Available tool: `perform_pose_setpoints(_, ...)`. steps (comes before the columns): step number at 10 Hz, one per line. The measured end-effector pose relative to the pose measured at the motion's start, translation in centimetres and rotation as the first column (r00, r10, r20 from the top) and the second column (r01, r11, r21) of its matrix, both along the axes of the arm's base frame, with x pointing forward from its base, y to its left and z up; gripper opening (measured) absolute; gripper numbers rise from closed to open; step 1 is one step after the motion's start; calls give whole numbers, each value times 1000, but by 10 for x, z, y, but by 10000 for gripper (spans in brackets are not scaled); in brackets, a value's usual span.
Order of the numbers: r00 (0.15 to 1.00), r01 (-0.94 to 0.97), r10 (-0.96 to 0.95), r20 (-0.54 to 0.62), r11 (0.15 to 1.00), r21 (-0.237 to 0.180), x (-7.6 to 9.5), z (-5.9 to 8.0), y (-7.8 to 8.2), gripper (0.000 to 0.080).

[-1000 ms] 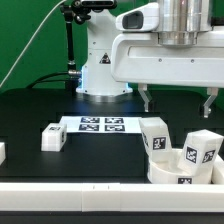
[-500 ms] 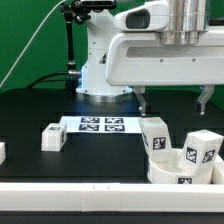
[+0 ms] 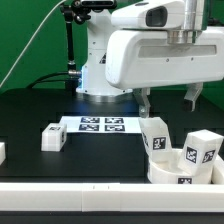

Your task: Assemble stool

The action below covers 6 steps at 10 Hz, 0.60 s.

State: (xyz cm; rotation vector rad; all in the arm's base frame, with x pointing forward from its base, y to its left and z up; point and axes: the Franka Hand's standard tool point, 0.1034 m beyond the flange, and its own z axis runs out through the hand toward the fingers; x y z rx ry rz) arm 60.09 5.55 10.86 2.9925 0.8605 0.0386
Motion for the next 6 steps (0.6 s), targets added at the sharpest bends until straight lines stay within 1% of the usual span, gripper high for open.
perform_pose_setpoints(1,1000,-30,30,-1,1000,-2,0,0,-1,649)
perform_pose_setpoints(3,968,-253,252,-15,967,-33,0,-1,-4,649)
perform_pose_setpoints(4,947,-321,320,-22,946,-41,-1,-3,-5,649)
perform_pose_setpoints(6,864,-503,501,-49,862,-65,-1,-4,-5,649)
